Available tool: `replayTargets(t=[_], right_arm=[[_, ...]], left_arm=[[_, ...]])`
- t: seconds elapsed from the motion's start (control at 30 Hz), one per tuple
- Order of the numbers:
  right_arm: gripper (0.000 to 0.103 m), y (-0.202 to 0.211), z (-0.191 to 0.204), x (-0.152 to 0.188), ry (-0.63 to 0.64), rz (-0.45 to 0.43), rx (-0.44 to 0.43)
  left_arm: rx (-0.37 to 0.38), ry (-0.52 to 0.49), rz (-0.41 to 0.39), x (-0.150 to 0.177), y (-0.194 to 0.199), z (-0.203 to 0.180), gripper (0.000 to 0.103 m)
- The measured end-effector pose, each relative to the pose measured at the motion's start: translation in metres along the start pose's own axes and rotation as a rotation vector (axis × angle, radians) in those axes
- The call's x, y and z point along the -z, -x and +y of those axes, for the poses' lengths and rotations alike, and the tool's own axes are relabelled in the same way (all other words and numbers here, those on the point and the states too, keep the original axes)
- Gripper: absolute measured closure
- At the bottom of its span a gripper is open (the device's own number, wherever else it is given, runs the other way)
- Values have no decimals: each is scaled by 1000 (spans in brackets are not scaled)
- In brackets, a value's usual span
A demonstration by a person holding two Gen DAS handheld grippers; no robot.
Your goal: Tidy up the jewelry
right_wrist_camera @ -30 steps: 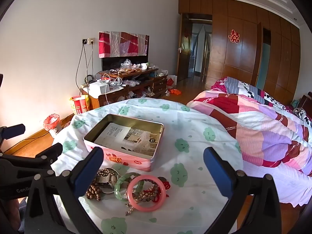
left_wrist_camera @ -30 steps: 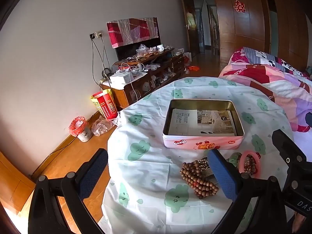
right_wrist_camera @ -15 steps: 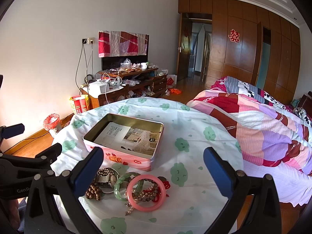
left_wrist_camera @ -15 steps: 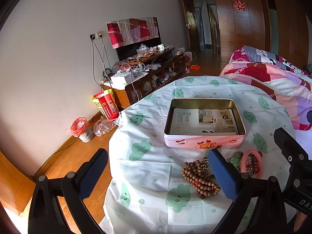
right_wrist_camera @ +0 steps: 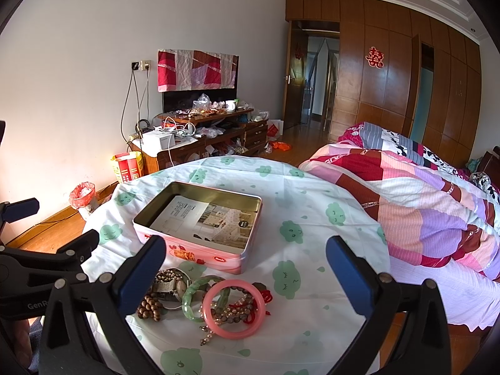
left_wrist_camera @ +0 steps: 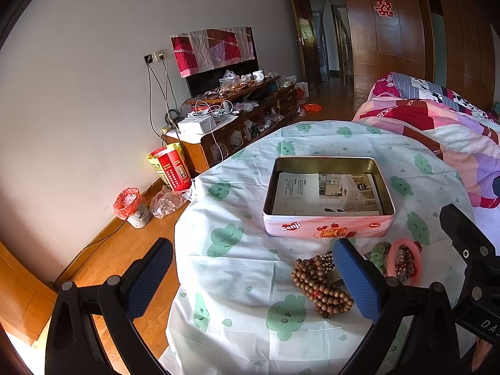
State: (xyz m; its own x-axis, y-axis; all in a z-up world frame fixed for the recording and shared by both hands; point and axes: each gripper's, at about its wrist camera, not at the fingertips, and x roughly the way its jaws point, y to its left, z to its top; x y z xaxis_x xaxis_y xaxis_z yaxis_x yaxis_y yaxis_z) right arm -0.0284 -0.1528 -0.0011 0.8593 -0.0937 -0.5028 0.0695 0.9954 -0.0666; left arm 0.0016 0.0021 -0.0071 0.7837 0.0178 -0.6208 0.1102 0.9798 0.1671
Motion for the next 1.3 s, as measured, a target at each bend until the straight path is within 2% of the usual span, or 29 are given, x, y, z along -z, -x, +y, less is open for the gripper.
replayTargets(t=[1.07, 1.3], right_arm=[[0, -2, 0, 1, -1, 2, 0], [0, -3, 0, 2, 0, 5, -2]], left_arm=[[-2, -3, 2, 0, -2, -2, 1], [0, -3, 10, 10, -6, -2, 1]])
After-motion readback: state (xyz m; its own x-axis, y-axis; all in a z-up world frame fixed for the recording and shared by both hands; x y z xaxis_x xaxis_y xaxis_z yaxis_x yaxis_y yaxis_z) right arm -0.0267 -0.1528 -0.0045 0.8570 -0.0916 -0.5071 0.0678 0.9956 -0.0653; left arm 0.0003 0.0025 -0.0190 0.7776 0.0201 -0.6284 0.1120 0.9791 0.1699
